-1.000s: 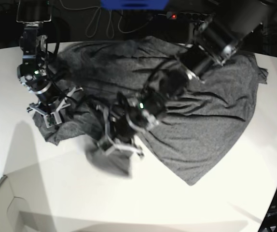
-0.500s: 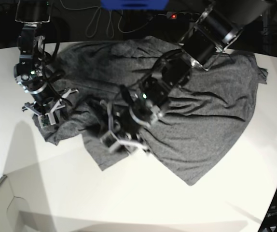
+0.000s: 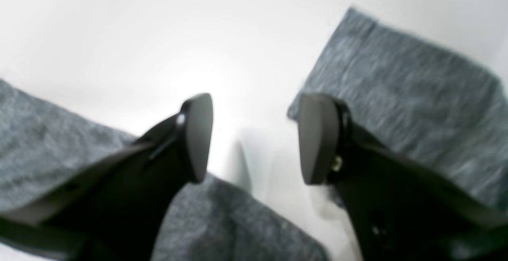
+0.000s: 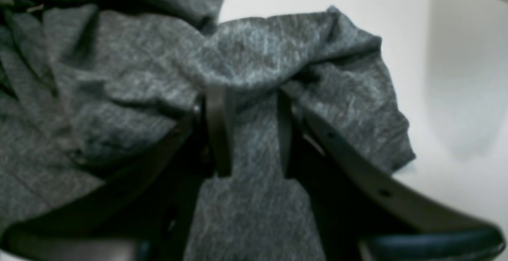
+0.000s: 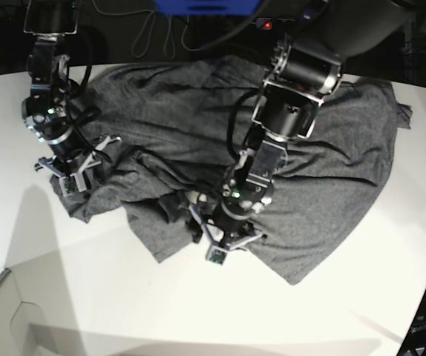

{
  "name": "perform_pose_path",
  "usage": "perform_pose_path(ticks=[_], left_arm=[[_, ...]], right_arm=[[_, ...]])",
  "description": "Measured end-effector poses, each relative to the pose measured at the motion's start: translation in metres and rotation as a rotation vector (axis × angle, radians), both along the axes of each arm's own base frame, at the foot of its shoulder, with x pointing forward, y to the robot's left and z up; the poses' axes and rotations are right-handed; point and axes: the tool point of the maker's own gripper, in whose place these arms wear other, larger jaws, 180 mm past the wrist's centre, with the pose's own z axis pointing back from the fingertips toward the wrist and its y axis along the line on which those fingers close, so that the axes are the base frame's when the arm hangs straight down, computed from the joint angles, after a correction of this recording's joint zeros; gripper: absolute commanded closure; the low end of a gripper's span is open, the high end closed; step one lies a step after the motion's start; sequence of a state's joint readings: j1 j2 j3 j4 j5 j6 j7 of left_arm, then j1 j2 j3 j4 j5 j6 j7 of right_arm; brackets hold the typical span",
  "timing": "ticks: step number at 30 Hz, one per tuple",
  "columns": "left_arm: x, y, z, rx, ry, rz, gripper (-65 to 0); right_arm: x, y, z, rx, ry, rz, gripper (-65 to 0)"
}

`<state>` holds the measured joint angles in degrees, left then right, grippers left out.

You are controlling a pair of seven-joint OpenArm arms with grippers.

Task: Layout the t-shirt on the table in an organized manner, then fold the t-shirt properly
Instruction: 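Grasp the bunched fabric with the left gripper and drag it toward the hem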

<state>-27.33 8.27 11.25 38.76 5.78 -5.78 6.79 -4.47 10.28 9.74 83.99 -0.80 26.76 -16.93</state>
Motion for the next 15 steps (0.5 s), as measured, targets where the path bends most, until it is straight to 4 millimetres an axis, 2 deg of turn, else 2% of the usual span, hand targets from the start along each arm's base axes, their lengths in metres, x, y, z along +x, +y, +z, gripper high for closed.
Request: perform_pose_path(ticks=[4, 10, 15], left_arm=[[-0.006, 0.0, -0.018, 0.0, 0.028, -0.006, -33.2], [-0.005, 0.0, -0.017, -0.015, -0.001, -0.007, -33.2], [-0.001, -0.003, -0.007, -0.058, -0.047, 0.002, -33.2]], right_arm=[[0.0, 0.0, 0.0, -0.001, 0.0, 0.0, -19.3], [0.0, 0.0, 0.0, 0.0, 0.001, 0.0, -19.3], [0.0, 0.0, 0.0, 0.0, 0.0, 0.0, -19.3]])
